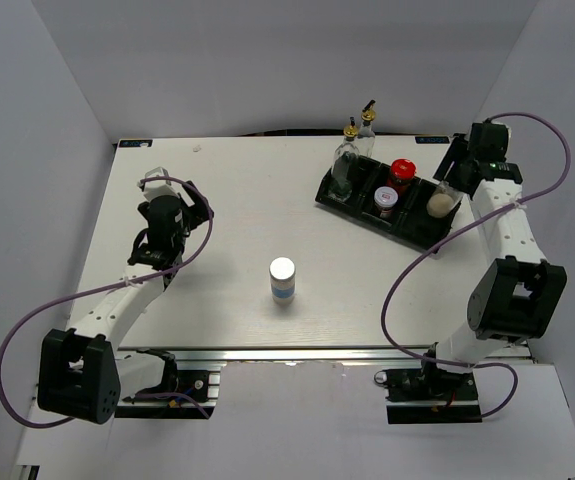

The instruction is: Organize the condiment bottles

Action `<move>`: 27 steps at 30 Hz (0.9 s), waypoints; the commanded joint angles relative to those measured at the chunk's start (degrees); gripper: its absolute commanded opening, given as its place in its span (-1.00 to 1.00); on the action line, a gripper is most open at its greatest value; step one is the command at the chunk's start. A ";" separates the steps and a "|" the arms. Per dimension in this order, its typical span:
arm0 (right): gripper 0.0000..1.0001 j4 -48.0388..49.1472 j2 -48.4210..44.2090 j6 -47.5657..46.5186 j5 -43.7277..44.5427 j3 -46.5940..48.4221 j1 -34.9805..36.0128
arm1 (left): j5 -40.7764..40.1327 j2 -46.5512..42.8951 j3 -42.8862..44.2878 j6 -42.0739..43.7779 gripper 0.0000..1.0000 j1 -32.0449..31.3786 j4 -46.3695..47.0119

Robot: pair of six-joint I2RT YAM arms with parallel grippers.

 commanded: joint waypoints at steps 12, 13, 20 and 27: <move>-0.15 9.91 10.86 -2.21 -2.65 6.61 0.05 | -0.02 0.76 1.15 0.68 0.96 0.19 -0.38; 0.11 9.91 10.95 -2.30 -2.56 6.34 0.05 | -0.11 0.76 1.15 0.77 0.96 0.19 -0.29; 0.79 7.37 9.03 -3.35 -1.16 7.31 0.05 | 0.51 1.20 1.24 0.77 0.96 0.19 -0.03; 0.79 3.42 0.59 -6.34 -0.19 8.10 2.85 | 0.59 0.85 1.32 0.60 0.96 0.19 -0.55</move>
